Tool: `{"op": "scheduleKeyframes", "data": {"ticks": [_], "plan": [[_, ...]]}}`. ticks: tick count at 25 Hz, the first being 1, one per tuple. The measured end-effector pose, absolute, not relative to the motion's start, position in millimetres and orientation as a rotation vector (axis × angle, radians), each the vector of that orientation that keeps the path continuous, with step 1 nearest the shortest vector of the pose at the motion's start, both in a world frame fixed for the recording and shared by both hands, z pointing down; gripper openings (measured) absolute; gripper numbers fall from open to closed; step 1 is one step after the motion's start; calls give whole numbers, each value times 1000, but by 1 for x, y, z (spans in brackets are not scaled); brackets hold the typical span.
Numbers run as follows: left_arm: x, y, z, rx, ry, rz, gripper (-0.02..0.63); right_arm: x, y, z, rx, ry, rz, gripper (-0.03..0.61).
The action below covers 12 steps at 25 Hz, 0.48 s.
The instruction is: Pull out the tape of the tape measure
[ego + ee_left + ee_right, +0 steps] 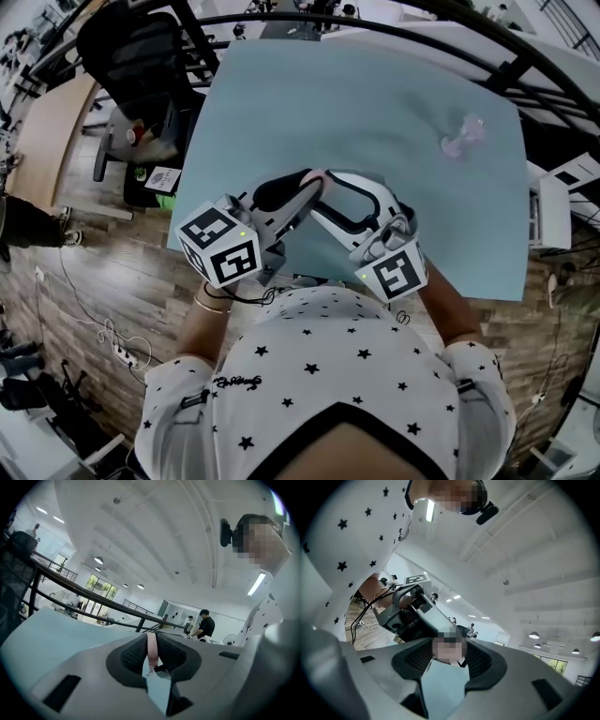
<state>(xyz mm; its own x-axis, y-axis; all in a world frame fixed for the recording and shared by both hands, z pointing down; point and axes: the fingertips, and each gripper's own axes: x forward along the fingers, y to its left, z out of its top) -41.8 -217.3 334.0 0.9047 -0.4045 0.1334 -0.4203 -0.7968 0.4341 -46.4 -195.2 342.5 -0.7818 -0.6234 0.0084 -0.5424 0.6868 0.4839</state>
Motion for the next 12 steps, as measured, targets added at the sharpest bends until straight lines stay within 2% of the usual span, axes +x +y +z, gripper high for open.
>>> {"op": "scheduleKeyframes", "data": {"ticks": [7,10,12], "plan": [[-53,-231,317,2635,-668,-6,85,-33,-202,346,1055,-2773,-533,196],[-57,-235,312,2645,-693,-21,86,-31,-207,353,1091,-2828,-351,147],[-56,-236,311,2649,-700,-25,84,-34,-209,358,1078,-2860,-258,138]]}}
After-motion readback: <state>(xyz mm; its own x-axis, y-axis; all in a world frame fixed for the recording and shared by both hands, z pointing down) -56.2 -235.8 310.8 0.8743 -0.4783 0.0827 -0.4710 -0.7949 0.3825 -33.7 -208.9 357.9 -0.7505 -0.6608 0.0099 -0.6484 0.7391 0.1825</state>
